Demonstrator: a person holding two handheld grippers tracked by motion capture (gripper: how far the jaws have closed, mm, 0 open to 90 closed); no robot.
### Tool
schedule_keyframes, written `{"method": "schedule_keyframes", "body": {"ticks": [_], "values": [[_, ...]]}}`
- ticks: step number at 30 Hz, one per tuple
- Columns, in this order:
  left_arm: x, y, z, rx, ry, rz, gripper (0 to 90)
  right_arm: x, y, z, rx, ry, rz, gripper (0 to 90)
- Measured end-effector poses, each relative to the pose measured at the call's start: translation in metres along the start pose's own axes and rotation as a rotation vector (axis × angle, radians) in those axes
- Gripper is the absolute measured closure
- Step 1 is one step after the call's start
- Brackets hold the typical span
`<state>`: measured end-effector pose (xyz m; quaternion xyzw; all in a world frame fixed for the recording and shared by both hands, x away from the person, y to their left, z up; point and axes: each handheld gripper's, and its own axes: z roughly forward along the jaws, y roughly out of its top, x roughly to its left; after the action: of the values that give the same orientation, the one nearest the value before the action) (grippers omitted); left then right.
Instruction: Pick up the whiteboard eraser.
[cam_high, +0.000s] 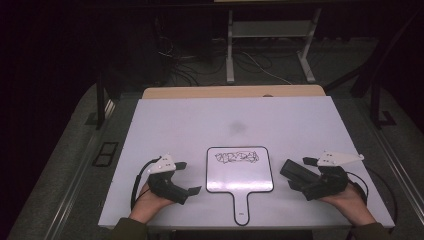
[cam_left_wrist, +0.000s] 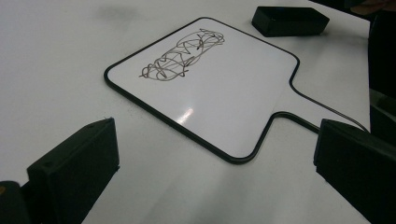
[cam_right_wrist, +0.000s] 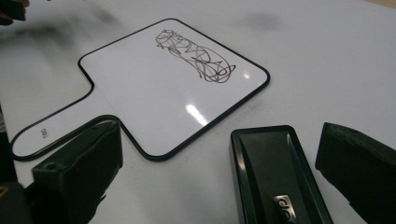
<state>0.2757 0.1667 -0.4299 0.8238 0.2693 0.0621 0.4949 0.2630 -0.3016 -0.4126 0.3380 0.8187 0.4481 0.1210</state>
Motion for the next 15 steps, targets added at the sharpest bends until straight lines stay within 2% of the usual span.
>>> {"method": "schedule_keyframes", "body": {"ticks": [8, 15], "values": [[0.001, 0.0, 0.001, 0.002, -0.01, -0.004, 0.0, -0.005, 0.003, -0.001, 0.019, -0.043, -0.009, 0.0], [0.001, -0.001, 0.001, -0.008, -0.016, -0.017, 0.0, -0.014, 0.007, -0.003, 0.027, -0.058, -0.006, 0.0]]}}
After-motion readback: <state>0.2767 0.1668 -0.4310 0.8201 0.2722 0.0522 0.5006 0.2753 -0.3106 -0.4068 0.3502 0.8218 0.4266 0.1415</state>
